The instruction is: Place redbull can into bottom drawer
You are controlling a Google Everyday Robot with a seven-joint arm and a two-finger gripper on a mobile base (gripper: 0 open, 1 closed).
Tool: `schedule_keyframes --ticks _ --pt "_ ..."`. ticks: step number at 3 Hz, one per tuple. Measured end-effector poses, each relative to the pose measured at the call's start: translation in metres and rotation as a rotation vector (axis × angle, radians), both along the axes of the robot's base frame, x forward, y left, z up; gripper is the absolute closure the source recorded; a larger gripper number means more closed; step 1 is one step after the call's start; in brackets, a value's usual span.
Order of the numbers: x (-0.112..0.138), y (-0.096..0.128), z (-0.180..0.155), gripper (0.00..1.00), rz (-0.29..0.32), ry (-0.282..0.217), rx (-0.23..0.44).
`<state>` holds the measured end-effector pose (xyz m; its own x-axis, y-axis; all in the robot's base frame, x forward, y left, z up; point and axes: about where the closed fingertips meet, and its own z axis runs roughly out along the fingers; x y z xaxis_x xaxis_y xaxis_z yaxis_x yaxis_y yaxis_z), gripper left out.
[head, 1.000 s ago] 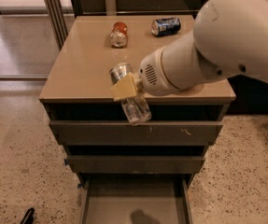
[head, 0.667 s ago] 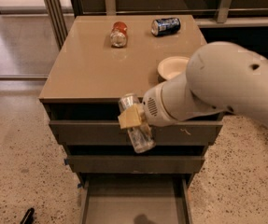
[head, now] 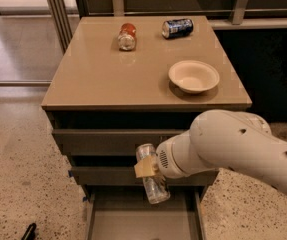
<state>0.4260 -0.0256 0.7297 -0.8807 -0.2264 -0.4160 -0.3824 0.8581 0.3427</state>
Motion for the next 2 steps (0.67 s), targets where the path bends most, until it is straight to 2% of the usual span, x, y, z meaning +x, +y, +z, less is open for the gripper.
schedule_keyframes --ticks 2 --pt "-0.030 -0.007 -0.107 1.00 -0.023 0.216 -0.068"
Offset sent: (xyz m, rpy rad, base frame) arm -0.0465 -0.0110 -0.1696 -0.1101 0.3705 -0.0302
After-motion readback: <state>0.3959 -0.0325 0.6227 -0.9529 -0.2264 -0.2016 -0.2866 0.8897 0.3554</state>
